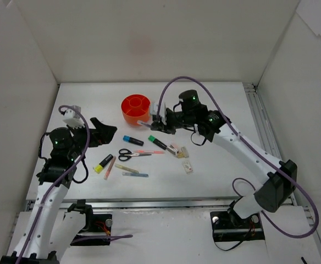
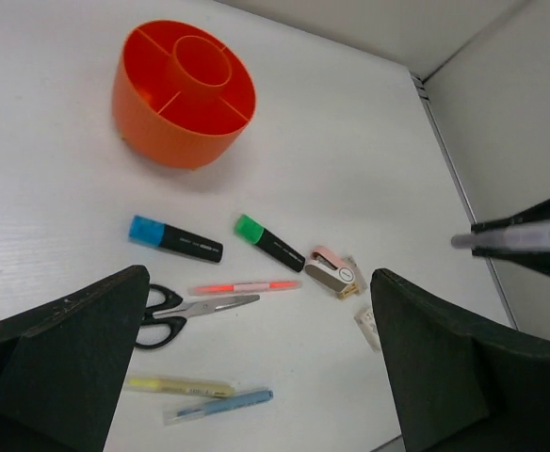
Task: Sort the stationery into containers
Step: Place the pen in the storage box, then pick up the pen from the center of the board, then place the pen in the storage box, then pick up the pen from the center of the board.
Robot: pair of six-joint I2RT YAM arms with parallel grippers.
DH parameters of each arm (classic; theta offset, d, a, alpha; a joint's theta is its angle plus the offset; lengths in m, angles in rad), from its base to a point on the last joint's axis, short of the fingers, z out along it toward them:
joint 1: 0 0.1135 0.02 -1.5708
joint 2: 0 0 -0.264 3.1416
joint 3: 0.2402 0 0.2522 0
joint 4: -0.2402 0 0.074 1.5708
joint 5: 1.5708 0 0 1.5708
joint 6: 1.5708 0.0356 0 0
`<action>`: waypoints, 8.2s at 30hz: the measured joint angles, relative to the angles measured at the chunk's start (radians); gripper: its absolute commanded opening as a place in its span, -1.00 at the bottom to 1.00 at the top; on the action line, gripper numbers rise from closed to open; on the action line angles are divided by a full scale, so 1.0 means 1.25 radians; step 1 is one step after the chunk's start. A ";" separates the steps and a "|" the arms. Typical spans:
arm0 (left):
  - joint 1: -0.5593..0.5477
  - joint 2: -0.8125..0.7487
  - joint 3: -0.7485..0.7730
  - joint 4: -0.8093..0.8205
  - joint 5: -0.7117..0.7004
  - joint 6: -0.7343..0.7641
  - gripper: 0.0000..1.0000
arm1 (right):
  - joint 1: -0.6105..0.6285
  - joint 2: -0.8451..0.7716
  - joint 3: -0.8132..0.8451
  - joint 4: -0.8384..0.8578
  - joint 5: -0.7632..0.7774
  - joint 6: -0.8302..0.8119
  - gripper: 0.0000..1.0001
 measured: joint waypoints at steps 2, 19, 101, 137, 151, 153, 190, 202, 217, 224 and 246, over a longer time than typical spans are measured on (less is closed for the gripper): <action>0.001 -0.059 -0.029 -0.034 -0.048 -0.008 0.99 | -0.033 0.041 0.026 0.043 -0.036 0.077 -1.00; 0.006 -0.165 -0.175 -0.169 -0.213 -0.047 0.99 | -0.101 0.358 0.037 0.596 0.112 0.549 -1.00; 0.006 -0.042 -0.165 -0.243 -0.190 -0.070 0.99 | 0.151 0.259 -0.140 0.104 0.481 0.241 0.91; 0.006 -0.041 -0.161 -0.241 -0.235 -0.060 0.99 | 0.088 0.532 0.147 -0.147 0.399 0.001 -1.00; 0.006 -0.045 -0.161 -0.222 -0.212 -0.060 0.99 | 0.096 0.177 -0.168 0.194 0.368 0.127 -1.00; 0.006 -0.045 -0.161 -0.222 -0.212 -0.060 0.99 | 0.080 0.134 -0.182 0.301 0.347 0.173 -1.00; 0.006 -0.091 -0.144 -0.299 -0.264 -0.096 0.99 | -0.049 0.602 0.170 0.666 0.094 0.273 -0.95; 0.006 -0.089 -0.143 -0.298 -0.262 -0.100 0.99 | -0.056 0.612 0.170 0.665 0.093 0.243 -0.56; 0.006 -0.079 -0.132 -0.318 -0.257 -0.115 0.99 | -0.054 0.569 0.111 0.657 0.099 0.258 0.63; -0.016 -0.063 -0.126 -0.335 -0.236 -0.127 0.99 | -0.040 0.377 -0.021 0.650 0.162 0.370 0.96; -0.221 0.198 -0.108 -0.322 -0.392 -0.362 0.86 | 0.185 -0.169 -0.525 0.410 0.774 0.599 0.96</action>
